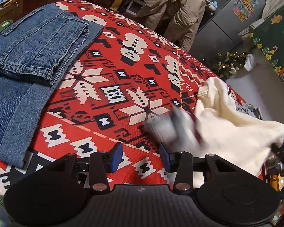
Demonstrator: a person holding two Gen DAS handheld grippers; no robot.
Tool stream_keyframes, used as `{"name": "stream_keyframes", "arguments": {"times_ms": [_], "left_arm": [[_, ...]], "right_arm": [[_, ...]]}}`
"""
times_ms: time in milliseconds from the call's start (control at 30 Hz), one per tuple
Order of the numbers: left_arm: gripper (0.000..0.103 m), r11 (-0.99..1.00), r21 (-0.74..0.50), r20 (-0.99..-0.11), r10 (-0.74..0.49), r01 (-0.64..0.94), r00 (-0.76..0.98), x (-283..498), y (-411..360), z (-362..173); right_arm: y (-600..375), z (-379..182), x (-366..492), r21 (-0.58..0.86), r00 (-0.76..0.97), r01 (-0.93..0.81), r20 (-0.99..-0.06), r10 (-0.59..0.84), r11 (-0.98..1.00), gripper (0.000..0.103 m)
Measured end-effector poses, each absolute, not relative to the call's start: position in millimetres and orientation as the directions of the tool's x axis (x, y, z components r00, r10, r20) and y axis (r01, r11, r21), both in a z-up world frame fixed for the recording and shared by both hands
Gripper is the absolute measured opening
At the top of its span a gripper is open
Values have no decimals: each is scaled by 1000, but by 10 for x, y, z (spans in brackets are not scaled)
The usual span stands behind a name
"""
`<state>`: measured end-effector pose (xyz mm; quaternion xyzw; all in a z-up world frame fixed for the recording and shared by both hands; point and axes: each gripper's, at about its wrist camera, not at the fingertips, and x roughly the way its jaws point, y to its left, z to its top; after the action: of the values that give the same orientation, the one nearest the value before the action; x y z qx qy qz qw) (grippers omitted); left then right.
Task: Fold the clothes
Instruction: 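Grasp the striped hem of the sweater with the left and right grippers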
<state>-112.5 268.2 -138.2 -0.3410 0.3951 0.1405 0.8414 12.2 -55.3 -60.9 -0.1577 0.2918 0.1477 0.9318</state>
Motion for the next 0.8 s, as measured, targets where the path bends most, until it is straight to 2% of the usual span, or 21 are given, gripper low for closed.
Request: {"name": "stream_keyframes", "arguments": {"times_ms": [167,267,333,433,667,733,800], "left_arm": [[42,755,-442,-764,-35,-484,644,-1088,2620,-1376],[42,777,-444,-759,-62,-446,648,-1058,2561,-1366],[42,805,-440,-754,-91,-398,651,-1025,2474,-1350],[42,849,-419,-751,-126,-321,648,-974,2314,-1324],[42,902,-367,-766,-155,-227,624,-835,2076,-1360],[35,900,-375,-769,-168,-222,617,-810,2075,-1390],[21,894,-392,-765,-187,-216,616,-802,2080,-1404]], "right_arm": [[-997,-755,422,-197,747,-302,-657,104,933,10],[-1166,-807,388,-124,718,-302,-682,140,945,14],[-1251,-801,335,-83,708,-299,-687,163,951,21],[-1319,-745,191,-29,691,-309,-693,204,950,25],[-1042,-726,-344,47,614,-444,-711,342,895,32],[-898,-760,-461,69,580,-484,-721,379,872,32],[-709,-830,-571,69,546,-536,-732,407,842,33]]}}
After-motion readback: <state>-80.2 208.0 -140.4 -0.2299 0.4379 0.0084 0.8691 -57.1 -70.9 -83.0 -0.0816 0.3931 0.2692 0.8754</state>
